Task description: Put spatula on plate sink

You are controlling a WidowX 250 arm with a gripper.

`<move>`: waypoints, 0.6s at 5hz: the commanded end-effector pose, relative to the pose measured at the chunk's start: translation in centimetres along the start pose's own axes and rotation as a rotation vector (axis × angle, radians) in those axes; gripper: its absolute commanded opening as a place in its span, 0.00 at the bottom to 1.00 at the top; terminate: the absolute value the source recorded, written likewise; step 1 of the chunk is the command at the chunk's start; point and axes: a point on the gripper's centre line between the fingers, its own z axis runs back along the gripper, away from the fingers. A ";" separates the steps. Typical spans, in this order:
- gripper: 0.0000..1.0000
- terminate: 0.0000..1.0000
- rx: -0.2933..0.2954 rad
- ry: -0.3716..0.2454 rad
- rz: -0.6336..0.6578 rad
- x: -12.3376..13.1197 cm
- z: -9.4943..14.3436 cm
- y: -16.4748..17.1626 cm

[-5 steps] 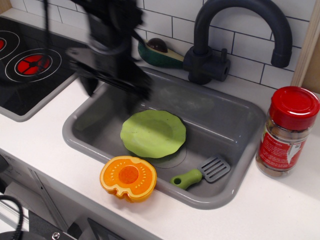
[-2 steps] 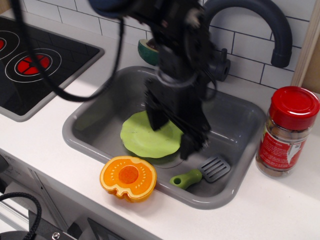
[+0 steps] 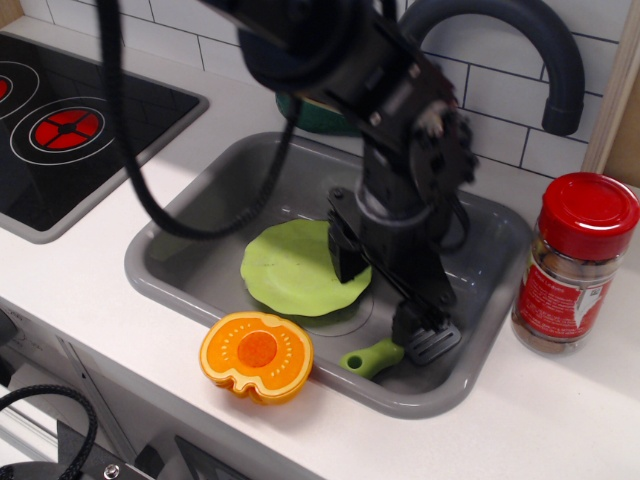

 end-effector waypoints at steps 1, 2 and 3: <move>1.00 0.00 0.005 0.006 -0.022 -0.9 -1.3 -0.7; 1.00 0.00 -0.001 0.030 -0.053 -1.5 -1.9 -1.0; 1.00 0.00 -0.003 0.048 -0.080 -2.2 -2.8 -1.4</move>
